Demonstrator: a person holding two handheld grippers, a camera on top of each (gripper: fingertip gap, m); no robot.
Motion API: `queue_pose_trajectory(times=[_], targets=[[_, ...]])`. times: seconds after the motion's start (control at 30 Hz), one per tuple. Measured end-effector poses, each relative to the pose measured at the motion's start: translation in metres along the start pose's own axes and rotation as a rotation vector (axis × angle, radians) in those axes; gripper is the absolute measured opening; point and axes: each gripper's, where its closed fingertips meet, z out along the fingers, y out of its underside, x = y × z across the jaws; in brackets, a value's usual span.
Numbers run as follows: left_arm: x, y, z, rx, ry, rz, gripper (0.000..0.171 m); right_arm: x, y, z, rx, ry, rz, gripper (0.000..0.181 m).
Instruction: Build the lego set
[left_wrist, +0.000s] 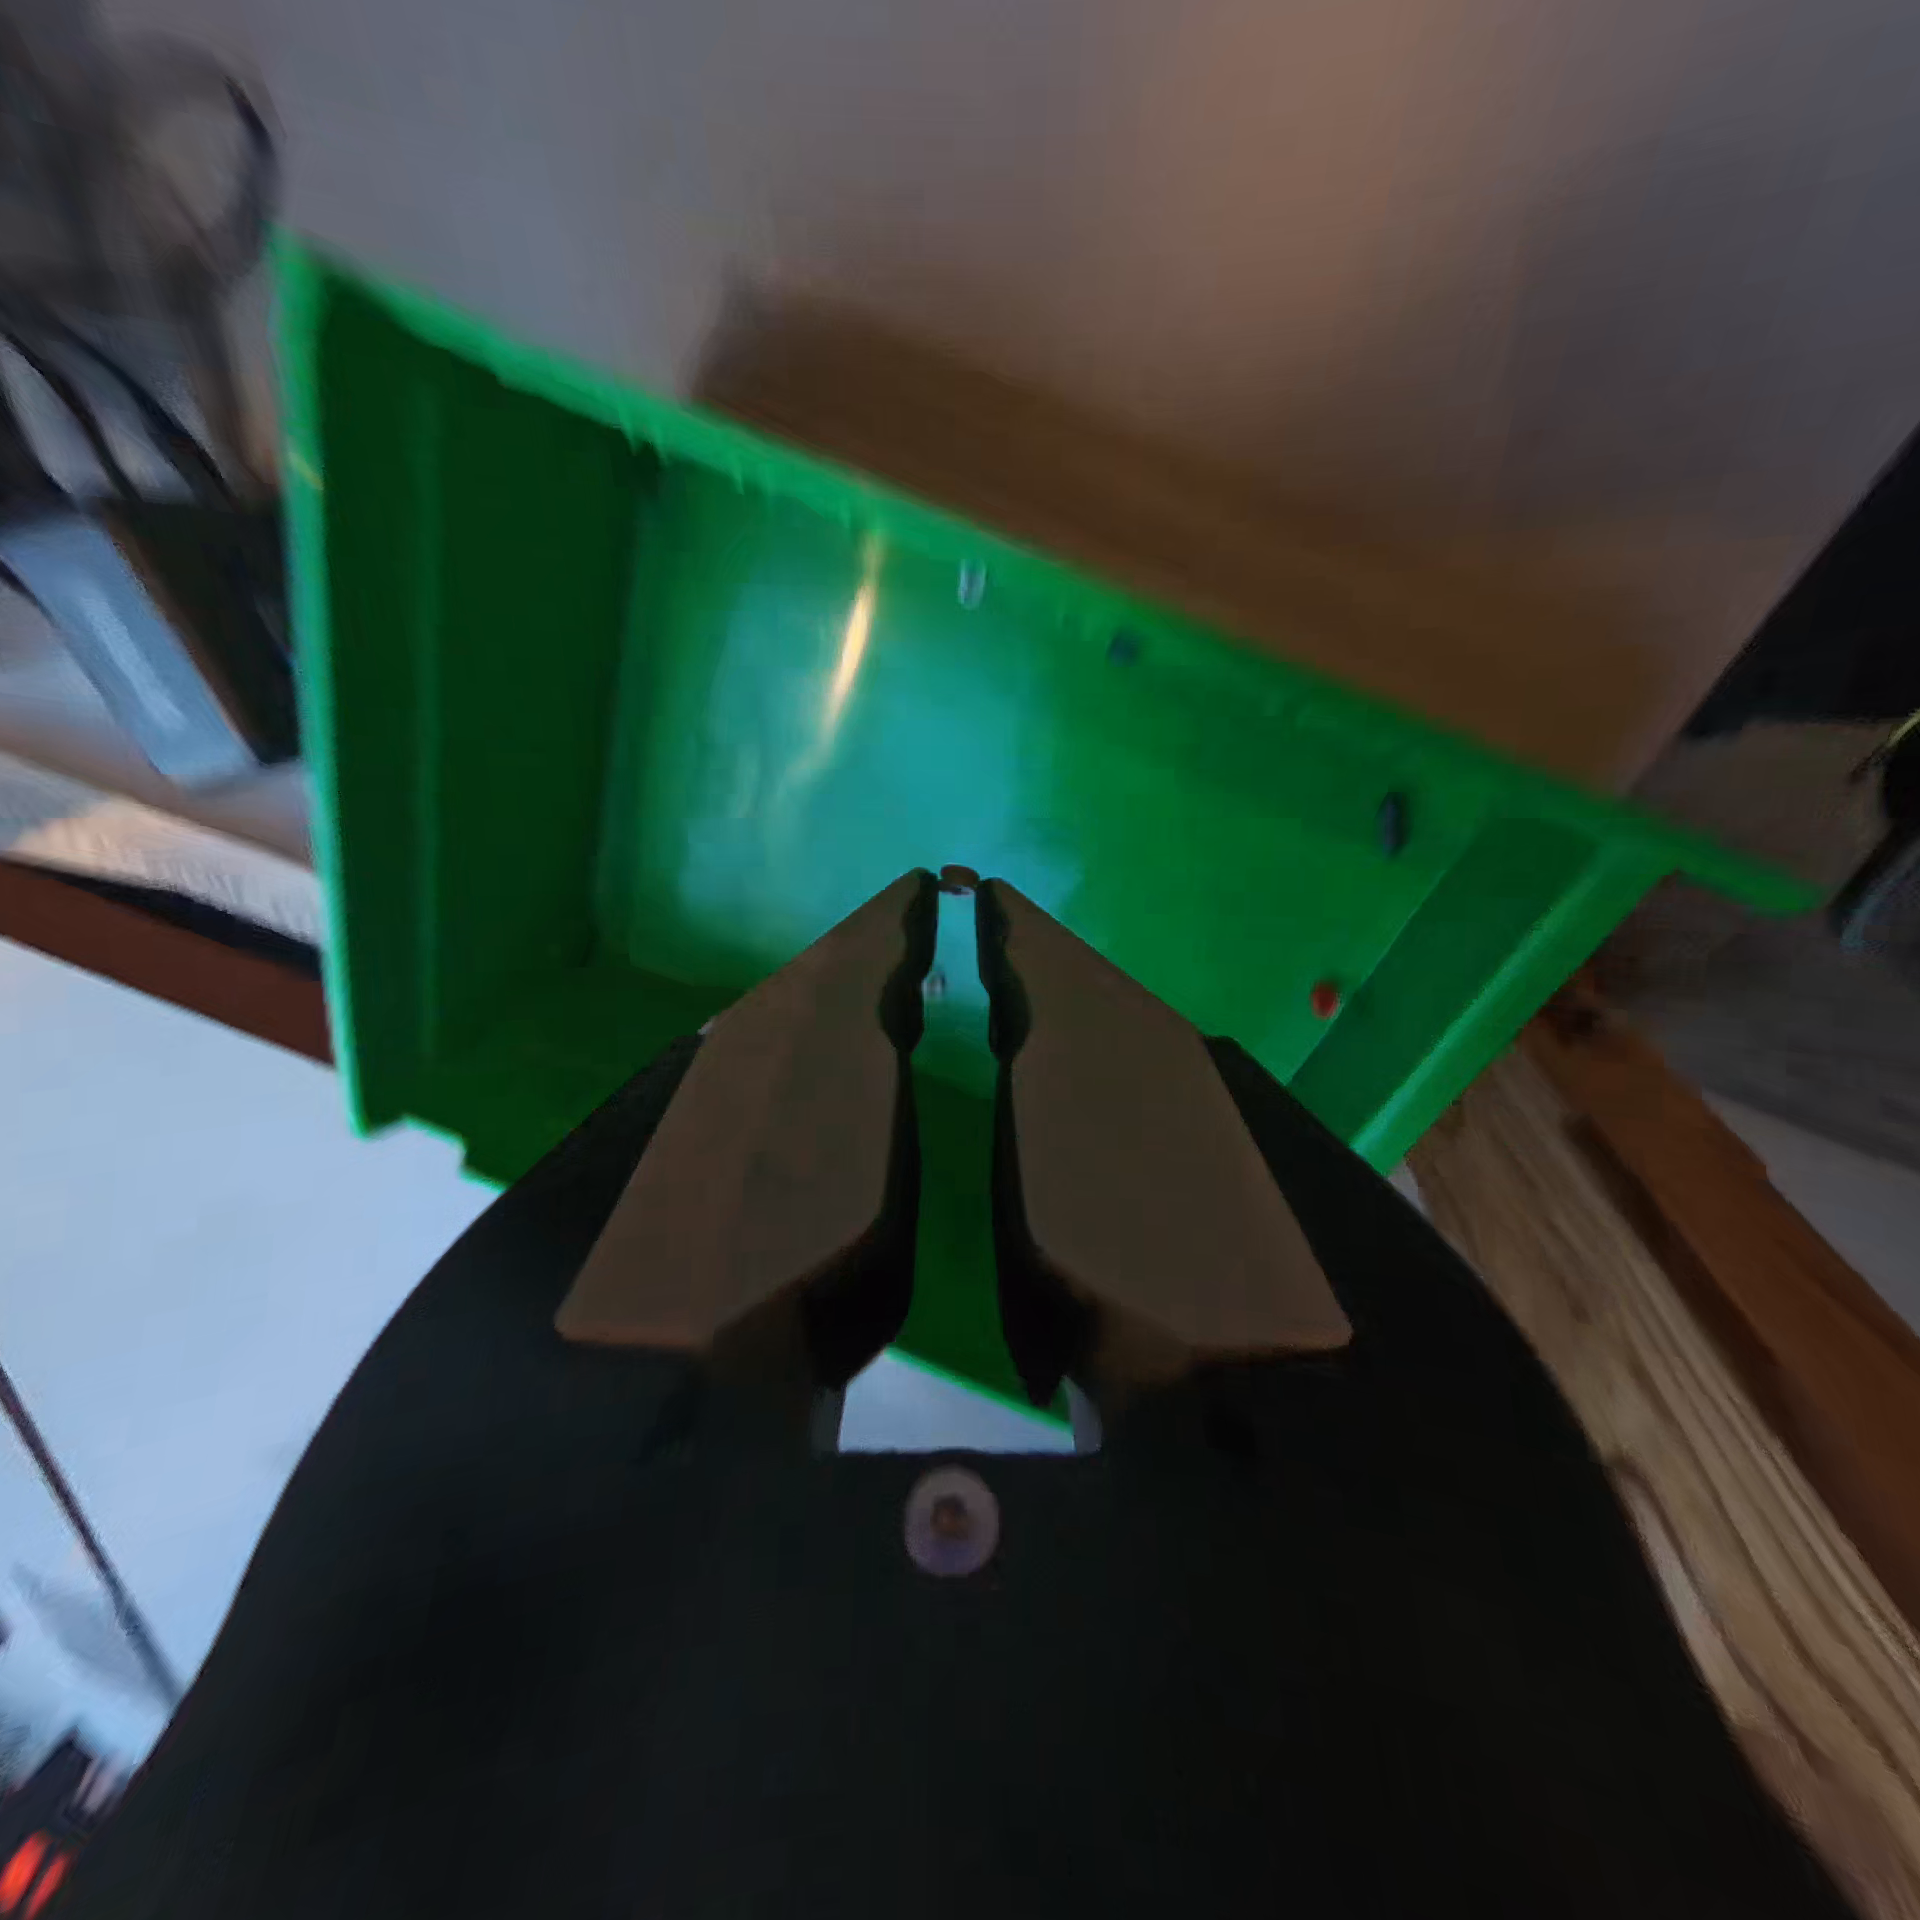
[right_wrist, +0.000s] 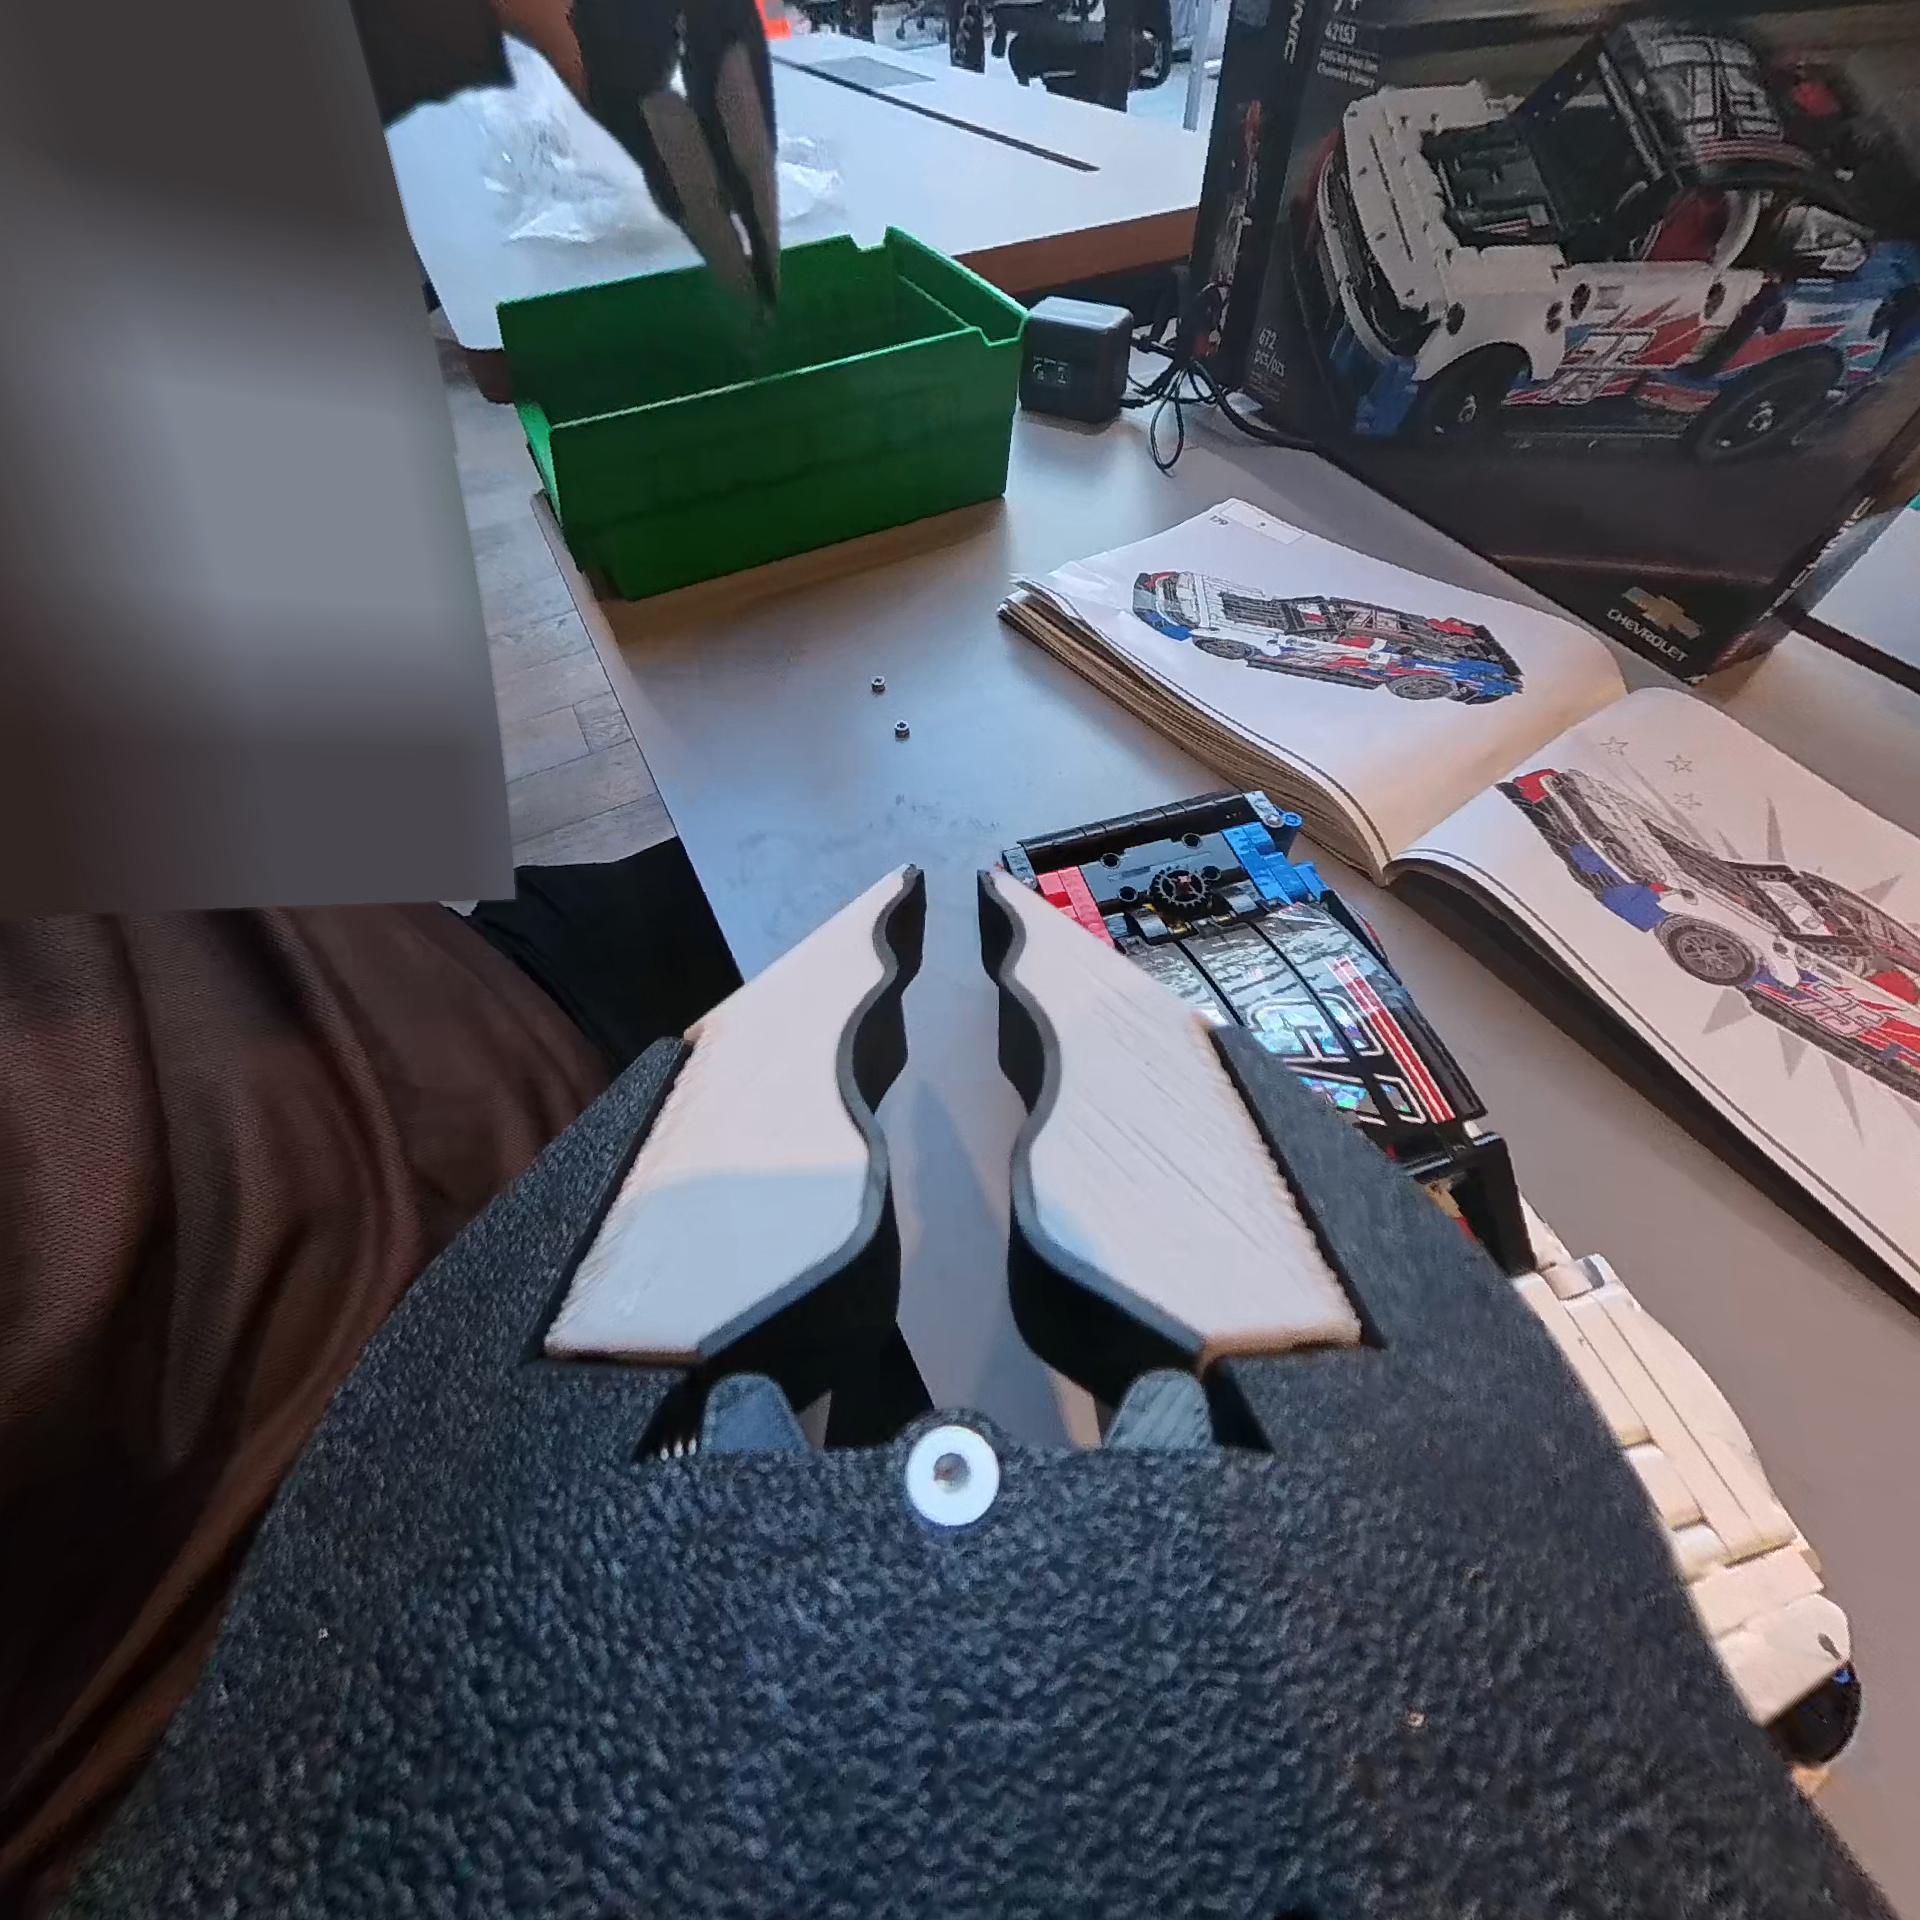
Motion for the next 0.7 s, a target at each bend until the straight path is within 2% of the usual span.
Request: queue_pose_trajectory(times=[0.07,0.13,0.3,0.4,0.5,0.6,0.7], targets=[[0.007,-0.044,-0.020,0.168,0.010,0.028,0.004,-0.003,0.000,0.002,0.008,-0.018,0.007,0.005],[0.027,-0.087,-0.027,0.290,0.071,0.078,0.004,-0.007,0.001,0.006,0.010,-0.042,0.018,0.005],[0.086,-0.159,0.019,0.265,0.119,0.234,0.004,-0.022,0.004,0.013,-0.001,-0.075,-0.004,0.005],[0.104,-0.161,0.067,0.083,0.133,0.215,0.004,-0.031,0.006,0.015,0.002,-0.101,-0.004,0.005],[0.111,-0.154,0.097,0.008,0.128,0.225,0.005,-0.036,0.009,0.015,0.001,-0.112,-0.001,0.005],[0.113,-0.145,0.108,-0.026,0.125,0.248,0.006,-0.036,0.011,0.012,0.007,-0.110,0.004,0.005],[0.113,-0.144,0.105,-0.005,0.147,0.232,0.013,-0.034,0.011,0.010,0.017,-0.104,0.016,0.005]])
